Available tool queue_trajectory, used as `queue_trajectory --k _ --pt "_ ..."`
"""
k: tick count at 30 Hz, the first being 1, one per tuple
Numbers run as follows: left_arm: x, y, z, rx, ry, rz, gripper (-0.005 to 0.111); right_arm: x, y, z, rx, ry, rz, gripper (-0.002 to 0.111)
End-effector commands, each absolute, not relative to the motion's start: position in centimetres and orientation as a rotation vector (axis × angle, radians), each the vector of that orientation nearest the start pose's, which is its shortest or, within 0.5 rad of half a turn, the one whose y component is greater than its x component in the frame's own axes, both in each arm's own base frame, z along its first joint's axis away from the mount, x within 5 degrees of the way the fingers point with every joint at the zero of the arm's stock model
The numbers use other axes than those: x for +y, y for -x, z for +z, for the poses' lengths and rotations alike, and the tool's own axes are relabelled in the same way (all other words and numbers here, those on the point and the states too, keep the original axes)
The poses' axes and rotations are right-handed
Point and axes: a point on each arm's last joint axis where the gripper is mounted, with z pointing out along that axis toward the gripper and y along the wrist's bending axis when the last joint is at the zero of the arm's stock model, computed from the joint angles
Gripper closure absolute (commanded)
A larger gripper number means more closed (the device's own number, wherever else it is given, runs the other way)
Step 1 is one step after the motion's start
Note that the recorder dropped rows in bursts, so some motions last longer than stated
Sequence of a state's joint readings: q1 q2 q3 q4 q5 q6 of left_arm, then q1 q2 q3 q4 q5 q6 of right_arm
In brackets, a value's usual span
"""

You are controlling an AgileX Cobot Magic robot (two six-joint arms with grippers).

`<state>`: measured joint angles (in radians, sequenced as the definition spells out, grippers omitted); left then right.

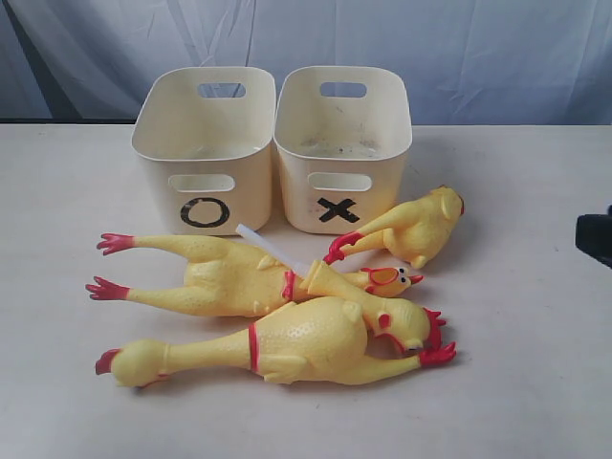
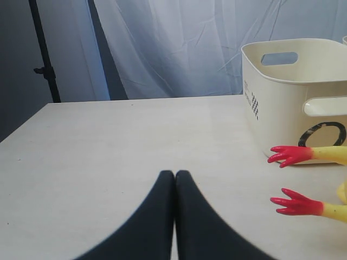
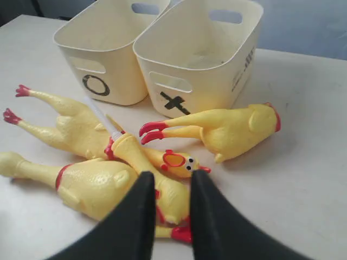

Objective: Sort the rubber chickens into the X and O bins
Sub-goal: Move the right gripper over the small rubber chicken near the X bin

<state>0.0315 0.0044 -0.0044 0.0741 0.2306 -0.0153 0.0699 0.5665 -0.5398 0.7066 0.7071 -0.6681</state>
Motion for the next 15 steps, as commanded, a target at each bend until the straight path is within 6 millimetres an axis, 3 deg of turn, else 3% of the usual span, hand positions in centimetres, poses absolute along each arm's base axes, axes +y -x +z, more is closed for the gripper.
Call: queue_trajectory --k 1,4,7,15 --pt "0.3 -5.5 19.2 1.715 -0.010 0.072 0.107 5.2 -11.6 29.5 2.069 0.507 0.493 0.109" --pt "0.3 -5.5 19.2 1.715 -0.010 0.072 0.107 6.1 -12.8 29.0 2.111 0.627 0.554 0.109" --pt "0.3 -5.5 19.2 1.715 -0.010 0.072 0.107 8.0 -14.7 29.0 2.199 0.861 0.642 0.109" --pt "0.3 -5.5 19.2 1.715 -0.010 0.072 0.107 12.4 -20.3 28.3 2.280 1.180 0.483 0.109"
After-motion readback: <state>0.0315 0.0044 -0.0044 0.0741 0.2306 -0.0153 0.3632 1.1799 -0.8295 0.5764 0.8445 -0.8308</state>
